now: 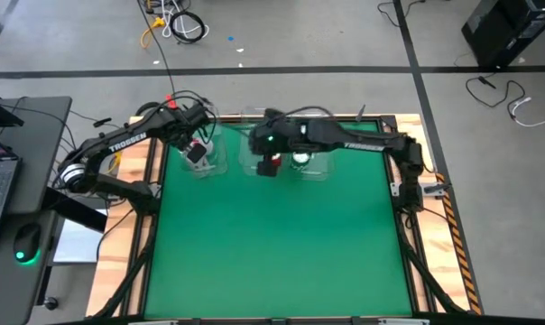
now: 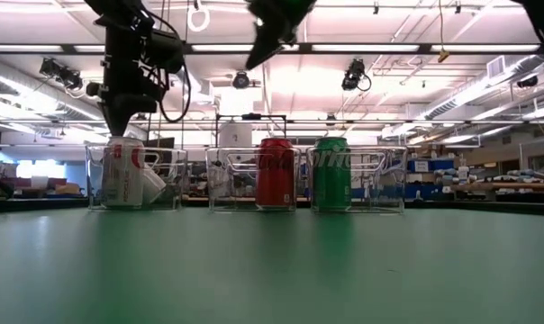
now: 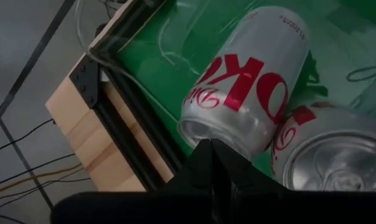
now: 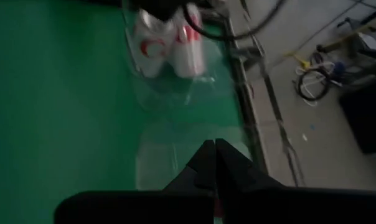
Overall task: Sort soda cans
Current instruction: Adjust the top silver-red-black soda can
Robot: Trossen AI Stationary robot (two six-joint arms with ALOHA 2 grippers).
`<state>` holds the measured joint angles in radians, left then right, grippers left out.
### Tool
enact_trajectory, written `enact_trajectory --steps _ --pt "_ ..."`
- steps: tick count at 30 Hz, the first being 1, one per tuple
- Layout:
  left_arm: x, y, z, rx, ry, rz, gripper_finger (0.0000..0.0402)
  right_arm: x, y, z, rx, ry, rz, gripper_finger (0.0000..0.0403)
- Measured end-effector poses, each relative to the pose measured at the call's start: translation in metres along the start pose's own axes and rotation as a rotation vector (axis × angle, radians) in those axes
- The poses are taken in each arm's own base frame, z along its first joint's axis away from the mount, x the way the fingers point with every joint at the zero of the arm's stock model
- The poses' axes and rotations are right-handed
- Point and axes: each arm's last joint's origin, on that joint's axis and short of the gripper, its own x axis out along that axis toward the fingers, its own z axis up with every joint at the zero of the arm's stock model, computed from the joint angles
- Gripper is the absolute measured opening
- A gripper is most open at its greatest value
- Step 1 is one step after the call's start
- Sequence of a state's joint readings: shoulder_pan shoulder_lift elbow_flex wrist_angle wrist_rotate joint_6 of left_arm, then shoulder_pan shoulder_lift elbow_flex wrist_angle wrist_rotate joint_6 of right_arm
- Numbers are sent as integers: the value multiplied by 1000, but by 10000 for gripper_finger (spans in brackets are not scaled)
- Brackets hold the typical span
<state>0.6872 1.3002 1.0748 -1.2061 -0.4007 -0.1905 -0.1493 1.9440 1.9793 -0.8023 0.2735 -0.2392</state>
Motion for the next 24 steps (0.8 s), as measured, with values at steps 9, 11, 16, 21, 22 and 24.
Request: enact_trajectory --steps 9,11,16,21,22,24 --pt "6 -4 10 12 -37 -1 0 -98 -62 -17 85 5 -224 0" --pt "5 -4 11 9 -53 -3 0 -120 -69 -20 114 -27 -239 0" --pt "5 -5 14 44 -77 -6 0 -157 -81 -30 187 -86 -211 0" --pt "5 -4 17 54 -105 -16 0 -166 -83 -34 193 -96 -148 0" --pt "6 -3 19 49 -117 -22 0 -166 -83 -35 192 -90 -146 0" --pt "6 -2 21 46 -133 -41 0 -165 -83 -36 190 -76 -144 0"
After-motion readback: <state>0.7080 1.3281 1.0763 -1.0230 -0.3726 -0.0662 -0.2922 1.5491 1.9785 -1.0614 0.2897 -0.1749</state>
